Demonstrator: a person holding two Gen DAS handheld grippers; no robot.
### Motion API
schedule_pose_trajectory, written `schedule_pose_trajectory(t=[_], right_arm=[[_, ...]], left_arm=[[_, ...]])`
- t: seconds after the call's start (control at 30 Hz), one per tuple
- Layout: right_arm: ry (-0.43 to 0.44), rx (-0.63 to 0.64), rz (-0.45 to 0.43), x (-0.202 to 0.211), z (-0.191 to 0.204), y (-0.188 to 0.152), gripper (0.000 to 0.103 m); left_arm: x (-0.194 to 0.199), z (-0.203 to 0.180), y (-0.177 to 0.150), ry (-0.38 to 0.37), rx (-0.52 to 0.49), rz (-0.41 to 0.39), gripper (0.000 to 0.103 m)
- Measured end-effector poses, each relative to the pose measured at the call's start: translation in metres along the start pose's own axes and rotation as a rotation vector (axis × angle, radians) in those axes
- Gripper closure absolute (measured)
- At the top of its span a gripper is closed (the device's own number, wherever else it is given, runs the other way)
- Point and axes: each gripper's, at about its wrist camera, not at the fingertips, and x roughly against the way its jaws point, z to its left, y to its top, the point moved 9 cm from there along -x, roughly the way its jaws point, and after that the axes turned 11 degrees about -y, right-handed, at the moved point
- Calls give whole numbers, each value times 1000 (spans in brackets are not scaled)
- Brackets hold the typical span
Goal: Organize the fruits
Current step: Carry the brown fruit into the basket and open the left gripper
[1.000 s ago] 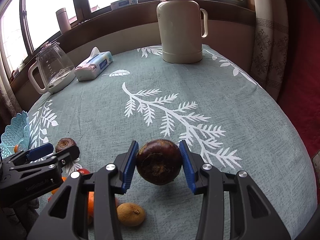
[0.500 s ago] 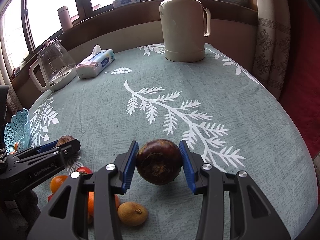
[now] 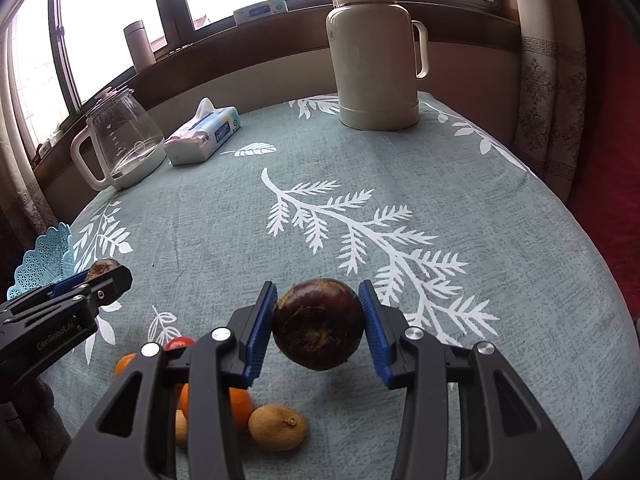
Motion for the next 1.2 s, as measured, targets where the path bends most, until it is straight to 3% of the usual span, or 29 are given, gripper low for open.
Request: schedule_pose_trajectory(t=[0.47, 1.2], right_arm=[[31, -1, -25, 6, 4, 2, 60], [14, -6, -45, 7, 2, 3, 60]], left_arm=[[42, 19, 5, 65, 12, -86, 59], [96, 91, -12, 141, 132, -164, 59]])
